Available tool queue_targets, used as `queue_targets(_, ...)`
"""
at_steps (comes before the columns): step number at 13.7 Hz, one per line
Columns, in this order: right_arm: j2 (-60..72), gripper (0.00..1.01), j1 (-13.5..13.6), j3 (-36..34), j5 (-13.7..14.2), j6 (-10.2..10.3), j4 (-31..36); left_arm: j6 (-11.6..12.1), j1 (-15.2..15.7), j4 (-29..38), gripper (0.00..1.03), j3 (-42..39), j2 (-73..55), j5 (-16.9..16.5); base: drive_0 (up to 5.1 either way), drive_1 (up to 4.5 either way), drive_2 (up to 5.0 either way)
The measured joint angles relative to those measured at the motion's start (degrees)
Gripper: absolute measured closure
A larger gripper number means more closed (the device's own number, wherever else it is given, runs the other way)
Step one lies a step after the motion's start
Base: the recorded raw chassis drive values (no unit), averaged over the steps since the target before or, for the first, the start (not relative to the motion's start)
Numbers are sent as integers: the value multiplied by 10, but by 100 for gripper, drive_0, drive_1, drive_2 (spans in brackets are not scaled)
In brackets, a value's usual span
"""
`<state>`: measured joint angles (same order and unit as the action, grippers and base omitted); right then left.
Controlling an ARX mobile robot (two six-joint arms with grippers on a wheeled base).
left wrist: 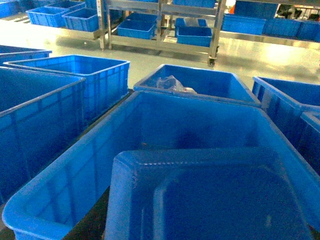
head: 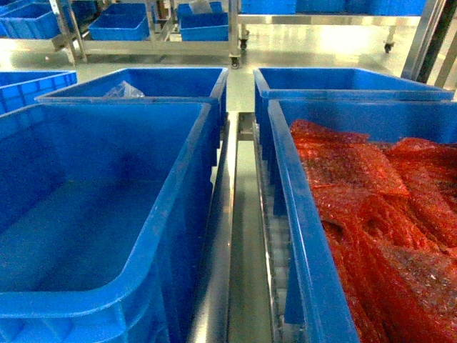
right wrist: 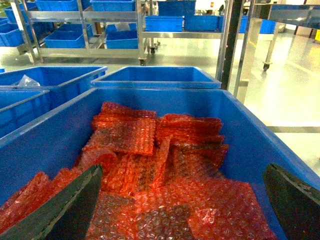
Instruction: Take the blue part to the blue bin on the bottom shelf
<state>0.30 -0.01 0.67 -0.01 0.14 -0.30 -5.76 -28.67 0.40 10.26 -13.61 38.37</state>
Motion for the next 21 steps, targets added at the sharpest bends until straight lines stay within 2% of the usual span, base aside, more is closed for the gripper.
queue_targets(6,0,3,0,0,0,0,0,0,0,0,60,0,0,0,0,0,0)
queue_targets(7,0,3,0,0,0,0,0,0,-17,-57,60,15,-13,47,0,0,0)
queue_targets(8,0,3,0,0,0,0,0,-6,-52,-72,60,24,-51,96,0,0,0)
queue_targets(9,0,3,0,0,0,0,0,-14,-40,-6,60,24,-96,65,0,0,0)
queue_targets(10,0,3,0,0,0,0,0,-17,0,61,60,31,-156,36,0,0,0)
queue_targets(11,0,3,0,0,0,0,0,-13,39,146,60,36,-241,-5,0,0,0)
queue_targets(12,0,3,0,0,0,0,0,-10,67,216,60,49,-323,-51,0,0,0)
queue_targets(13,0,3,0,0,0,0,0,4,87,272,60,66,-390,-83,0,0,0)
queue_targets(14,0,3,0,0,0,0,0,17,105,312,60,83,-438,-111,0,0,0)
queue_targets(15,0,3,0,0,0,0,0,18,124,328,60,98,-480,-134,0,0,0)
queue_targets(17,0,3,0,0,0,0,0,21,139,344,60,104,-519,-145,0,0,0)
queue_targets(18,0,3,0,0,0,0,0,12,139,353,48,104,-514,-146,0,0,0)
queue_targets(21,0,3,0,0,0,0,0,10,139,353,8,105,-510,-146,0,0,0)
